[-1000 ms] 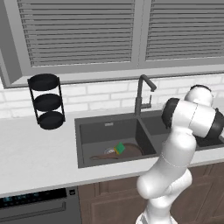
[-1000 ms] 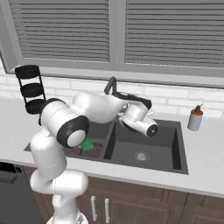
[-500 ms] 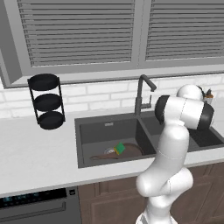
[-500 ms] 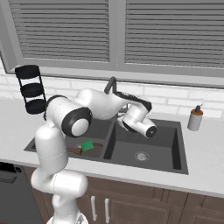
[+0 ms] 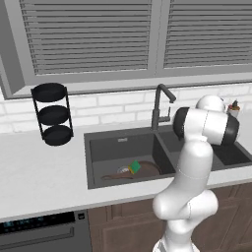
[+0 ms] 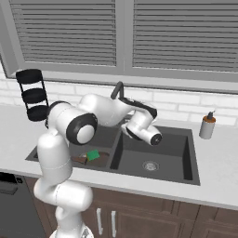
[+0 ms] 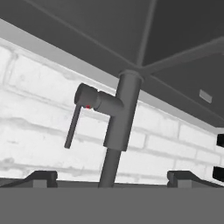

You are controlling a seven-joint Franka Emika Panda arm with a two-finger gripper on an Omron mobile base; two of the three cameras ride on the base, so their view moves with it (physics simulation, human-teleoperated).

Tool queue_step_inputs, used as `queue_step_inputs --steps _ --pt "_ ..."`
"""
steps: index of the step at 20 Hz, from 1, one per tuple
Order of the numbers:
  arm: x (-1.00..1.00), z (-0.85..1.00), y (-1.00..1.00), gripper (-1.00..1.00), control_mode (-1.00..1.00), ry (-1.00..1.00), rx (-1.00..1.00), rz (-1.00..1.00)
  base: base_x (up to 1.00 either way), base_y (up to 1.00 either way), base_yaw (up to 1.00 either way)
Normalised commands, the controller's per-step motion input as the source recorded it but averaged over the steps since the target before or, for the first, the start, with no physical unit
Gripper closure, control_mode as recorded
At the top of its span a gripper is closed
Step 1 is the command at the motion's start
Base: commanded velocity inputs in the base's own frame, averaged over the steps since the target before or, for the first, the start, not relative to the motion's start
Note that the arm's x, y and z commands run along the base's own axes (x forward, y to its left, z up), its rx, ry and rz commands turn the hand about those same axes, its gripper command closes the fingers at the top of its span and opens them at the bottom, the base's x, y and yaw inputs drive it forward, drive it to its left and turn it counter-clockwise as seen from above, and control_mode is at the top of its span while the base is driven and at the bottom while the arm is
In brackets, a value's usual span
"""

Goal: Pick the pan and sponge and place them into the sink. Then turn on the water.

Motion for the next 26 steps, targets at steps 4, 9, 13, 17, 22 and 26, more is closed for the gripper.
queue_step_inputs --steps 4,9,13,17,22,26 --pt "0.23 0.00 0.02 -1.00 -1.00 0.00 0.03 0.00 0.00 0.00 0.00" --pt "0.35 0.00 0.00 -1.00 -1.00 0.00 0.04 0.00 0.00 0.00 0.00" --pt "0.39 0.00 0.00 -1.00 -1.00 0.00 0.05 -0.01 0.00 0.00 0.00" --pt "0.36 0.00 0.00 -1.00 -1.00 0.00 0.04 -0.01 0.00 0.00 0.00" --pt "0.45 -0.01 0.00 -1.00 -1.00 0.00 0.01 -0.01 0.00 0.00 0.00" --pt "0.46 -0.16 0.00 -1.00 -1.00 0.00 0.00 -0.01 0.00 0.00 0.00"
